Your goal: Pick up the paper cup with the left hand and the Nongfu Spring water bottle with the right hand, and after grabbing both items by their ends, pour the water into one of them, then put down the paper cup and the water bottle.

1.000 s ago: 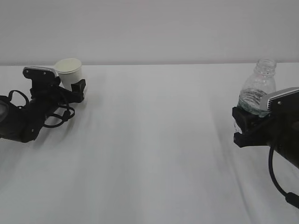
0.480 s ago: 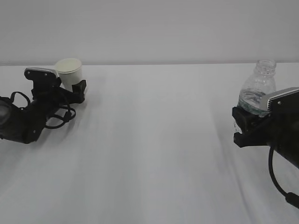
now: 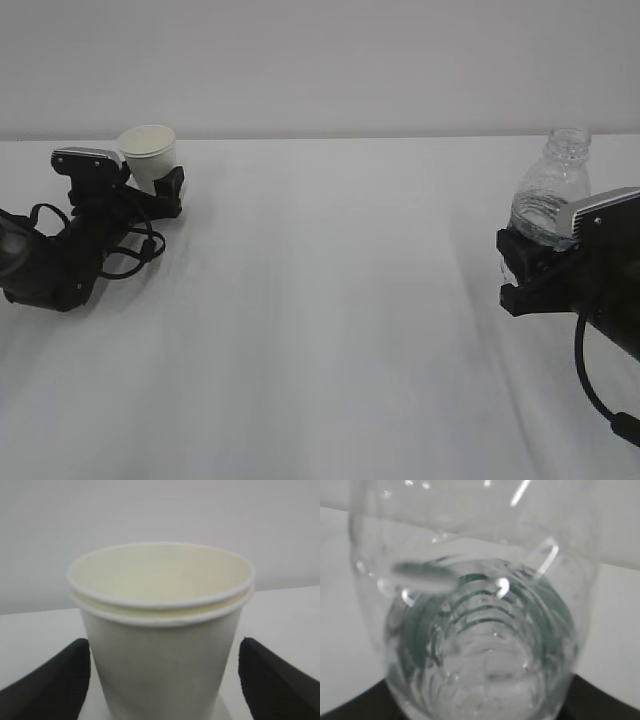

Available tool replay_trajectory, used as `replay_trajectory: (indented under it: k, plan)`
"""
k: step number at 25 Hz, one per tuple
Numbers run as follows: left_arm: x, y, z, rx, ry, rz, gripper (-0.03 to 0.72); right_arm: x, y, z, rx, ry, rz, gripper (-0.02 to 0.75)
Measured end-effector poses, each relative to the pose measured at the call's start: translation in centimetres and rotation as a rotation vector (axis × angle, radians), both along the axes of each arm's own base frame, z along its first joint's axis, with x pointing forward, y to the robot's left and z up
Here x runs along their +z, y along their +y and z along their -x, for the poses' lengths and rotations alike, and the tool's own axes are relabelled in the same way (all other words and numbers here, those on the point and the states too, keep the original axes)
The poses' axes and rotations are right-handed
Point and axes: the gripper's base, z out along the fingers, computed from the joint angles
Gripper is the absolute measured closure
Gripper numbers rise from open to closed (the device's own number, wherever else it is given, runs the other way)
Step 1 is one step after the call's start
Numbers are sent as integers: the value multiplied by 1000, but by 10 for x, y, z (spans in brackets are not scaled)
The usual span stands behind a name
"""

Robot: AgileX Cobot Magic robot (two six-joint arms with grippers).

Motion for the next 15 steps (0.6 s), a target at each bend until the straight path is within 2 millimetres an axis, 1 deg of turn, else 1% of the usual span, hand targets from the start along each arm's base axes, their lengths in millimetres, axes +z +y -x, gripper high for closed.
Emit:
replay_trajectory:
  k: [7,15]
  plan:
    - [12,-2,-12,-3,-44,2,-3,0,0,0,0,0,0,372]
    - [11,-2,-13,-6,-32,-3,3,0,0,0,0,0,0,372]
